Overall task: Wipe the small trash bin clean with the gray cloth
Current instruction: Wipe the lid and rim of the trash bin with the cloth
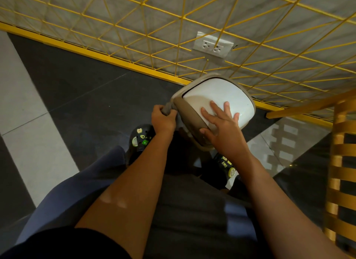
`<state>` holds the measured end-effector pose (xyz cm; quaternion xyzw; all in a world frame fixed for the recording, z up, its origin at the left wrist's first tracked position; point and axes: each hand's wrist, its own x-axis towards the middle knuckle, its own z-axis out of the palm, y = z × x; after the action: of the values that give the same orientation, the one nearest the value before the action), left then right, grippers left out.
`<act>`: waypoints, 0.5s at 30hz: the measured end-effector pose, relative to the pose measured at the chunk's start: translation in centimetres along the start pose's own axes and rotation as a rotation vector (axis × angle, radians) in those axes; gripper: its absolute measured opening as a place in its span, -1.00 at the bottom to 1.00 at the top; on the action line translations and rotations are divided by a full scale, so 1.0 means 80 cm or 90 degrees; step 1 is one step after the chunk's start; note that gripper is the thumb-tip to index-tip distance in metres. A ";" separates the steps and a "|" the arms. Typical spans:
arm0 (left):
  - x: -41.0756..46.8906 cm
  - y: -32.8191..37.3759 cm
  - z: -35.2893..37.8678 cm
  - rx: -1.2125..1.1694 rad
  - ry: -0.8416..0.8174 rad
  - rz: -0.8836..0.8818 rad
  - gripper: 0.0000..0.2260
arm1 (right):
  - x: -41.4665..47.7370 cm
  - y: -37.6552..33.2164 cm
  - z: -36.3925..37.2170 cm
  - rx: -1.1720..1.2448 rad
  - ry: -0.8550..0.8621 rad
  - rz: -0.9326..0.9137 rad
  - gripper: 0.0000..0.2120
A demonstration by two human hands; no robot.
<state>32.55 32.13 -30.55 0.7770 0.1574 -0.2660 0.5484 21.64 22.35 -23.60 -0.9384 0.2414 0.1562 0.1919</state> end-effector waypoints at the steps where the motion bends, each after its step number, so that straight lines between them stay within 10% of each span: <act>1: -0.006 -0.001 0.000 -0.025 -0.003 -0.007 -0.90 | 0.000 0.000 0.000 -0.006 -0.003 -0.001 -0.48; 15: -0.103 -0.017 0.023 -0.189 0.000 -0.062 -0.84 | -0.002 -0.003 -0.004 -0.001 -0.012 -0.003 -0.53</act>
<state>24.68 31.27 -27.22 0.6787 0.2328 -0.2658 0.6439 21.71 22.43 -23.20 -0.9375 0.2371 0.1651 0.1938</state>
